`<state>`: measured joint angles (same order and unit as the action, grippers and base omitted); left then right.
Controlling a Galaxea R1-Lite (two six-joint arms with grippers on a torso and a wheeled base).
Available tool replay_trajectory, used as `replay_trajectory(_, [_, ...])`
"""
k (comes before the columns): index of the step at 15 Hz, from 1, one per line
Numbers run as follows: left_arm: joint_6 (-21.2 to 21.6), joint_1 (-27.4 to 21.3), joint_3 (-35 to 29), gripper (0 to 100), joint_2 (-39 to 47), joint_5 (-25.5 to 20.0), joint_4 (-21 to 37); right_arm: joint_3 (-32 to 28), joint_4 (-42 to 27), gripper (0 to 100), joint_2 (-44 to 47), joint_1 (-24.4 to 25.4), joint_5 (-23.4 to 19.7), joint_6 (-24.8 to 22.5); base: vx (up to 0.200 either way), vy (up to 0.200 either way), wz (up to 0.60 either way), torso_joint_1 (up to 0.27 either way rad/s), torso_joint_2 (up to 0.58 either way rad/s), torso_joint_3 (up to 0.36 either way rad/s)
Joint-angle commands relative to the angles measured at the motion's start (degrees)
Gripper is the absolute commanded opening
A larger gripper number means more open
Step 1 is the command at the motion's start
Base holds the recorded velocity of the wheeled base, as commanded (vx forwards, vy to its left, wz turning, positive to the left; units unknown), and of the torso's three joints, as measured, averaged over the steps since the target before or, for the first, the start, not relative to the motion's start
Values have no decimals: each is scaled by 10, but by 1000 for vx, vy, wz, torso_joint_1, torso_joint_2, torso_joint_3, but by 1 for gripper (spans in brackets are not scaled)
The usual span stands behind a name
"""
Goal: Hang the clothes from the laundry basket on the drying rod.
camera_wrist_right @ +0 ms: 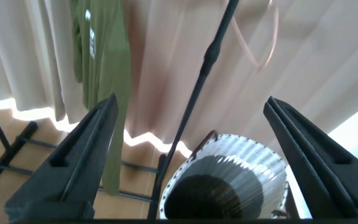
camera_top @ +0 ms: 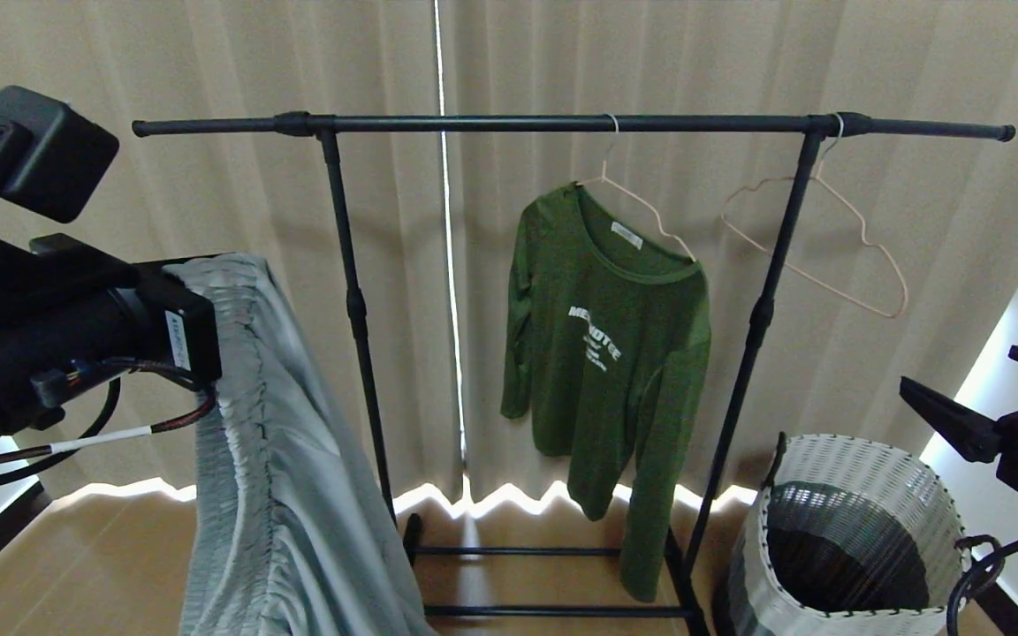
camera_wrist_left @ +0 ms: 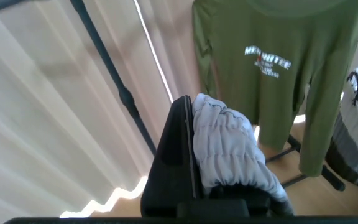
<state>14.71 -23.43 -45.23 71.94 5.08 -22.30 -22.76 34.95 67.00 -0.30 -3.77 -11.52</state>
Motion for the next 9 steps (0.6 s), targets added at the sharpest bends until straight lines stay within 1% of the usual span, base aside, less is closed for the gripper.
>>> replay_trajectory(1, [0, 0, 1, 0, 0, 0, -1, 0, 0, 100, 1, 0, 0, 0, 0, 0, 0, 286, -461, -261])
replay_trajectory(3, [0, 0, 1, 0, -2, 0, 1, 0, 1, 100, 1, 0, 0, 0, 0, 0, 0, 246, -486, -251])
replay_trajectory(6, [0, 0, 1, 0, -7, 0, 3, 7, 26, 100, 4, 0, -2, 2, 0, 0, 0, 250, -494, -259])
replay_trajectory(7, [1, 1, 2, 0, -7, 1, 2, 18, 55, 100, 16, 0, -3, 1, 0, 0, 0, 246, -486, -266])
replay_trajectory(8, [7, 3, 15, 0, -19, 0, 2, 23, 71, 100, 23, -1, -3, 2, 0, 0, 0, 246, -505, -266])
replay_trajectory(9, [19, 9, 29, 0, -29, 0, 1, 25, 77, 100, 34, -14, -2, 1, 0, 0, 0, 251, -525, -276])
